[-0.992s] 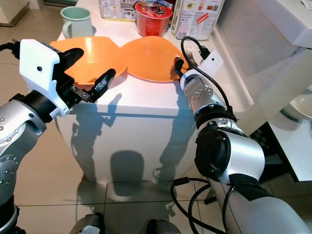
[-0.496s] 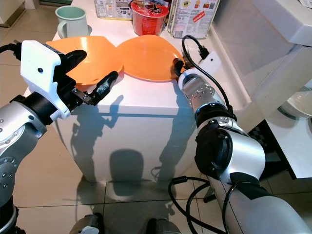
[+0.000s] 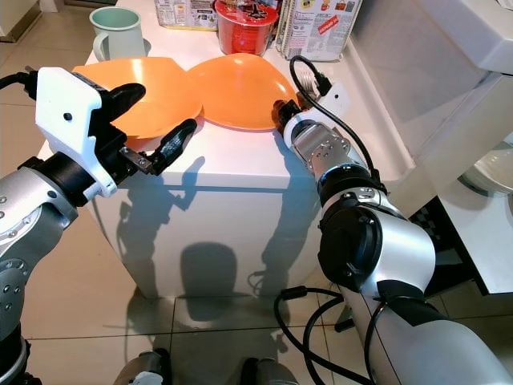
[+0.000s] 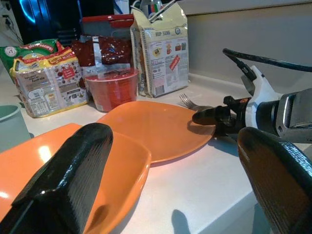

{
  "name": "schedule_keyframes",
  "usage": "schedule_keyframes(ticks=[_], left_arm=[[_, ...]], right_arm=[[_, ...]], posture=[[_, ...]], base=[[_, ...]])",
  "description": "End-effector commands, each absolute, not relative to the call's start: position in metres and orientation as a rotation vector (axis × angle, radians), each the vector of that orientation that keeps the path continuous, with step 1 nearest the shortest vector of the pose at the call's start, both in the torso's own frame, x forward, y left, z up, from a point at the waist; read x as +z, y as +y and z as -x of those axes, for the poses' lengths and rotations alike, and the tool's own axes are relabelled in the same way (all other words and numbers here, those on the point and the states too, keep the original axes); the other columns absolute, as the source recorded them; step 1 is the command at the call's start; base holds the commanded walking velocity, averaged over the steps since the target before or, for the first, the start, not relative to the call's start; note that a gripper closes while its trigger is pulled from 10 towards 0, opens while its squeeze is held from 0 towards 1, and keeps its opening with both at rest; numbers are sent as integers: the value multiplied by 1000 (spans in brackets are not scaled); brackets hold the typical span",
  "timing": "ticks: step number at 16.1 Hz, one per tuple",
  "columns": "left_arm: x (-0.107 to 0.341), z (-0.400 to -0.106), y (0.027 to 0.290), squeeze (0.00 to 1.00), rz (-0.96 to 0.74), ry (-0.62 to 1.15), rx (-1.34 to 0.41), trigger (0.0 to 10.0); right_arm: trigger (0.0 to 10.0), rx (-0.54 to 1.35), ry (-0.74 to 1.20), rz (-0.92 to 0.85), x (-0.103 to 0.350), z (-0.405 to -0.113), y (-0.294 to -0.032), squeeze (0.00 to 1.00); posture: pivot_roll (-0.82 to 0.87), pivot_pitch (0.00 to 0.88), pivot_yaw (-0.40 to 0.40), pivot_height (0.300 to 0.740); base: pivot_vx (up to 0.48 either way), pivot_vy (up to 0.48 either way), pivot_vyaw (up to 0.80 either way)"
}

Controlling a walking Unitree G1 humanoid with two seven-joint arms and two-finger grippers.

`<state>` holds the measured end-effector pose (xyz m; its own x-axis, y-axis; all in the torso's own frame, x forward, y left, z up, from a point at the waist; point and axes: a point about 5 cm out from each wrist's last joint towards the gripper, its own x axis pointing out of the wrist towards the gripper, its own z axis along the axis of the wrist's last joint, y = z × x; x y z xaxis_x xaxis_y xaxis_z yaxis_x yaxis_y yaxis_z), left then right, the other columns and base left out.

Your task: Setting the table

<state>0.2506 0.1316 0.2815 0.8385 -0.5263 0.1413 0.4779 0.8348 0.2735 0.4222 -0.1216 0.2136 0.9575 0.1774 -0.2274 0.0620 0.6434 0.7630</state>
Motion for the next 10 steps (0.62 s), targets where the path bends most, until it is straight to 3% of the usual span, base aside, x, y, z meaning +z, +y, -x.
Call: schedule_keyframes(ticks=[1,10], left_arm=[[283,-248,127,0,-242,-221,-563,10000],[284,-250,126,0,-240,-234,-559,10000]], right_arm=[[0,58,315,-898,214,-422,-122,0],[0,21,289,-960,215,-423,-131,0]], posture=[[113,156,-144,740],[117,142,-144,740]], base=[[0,0,0],[0,0,0]])
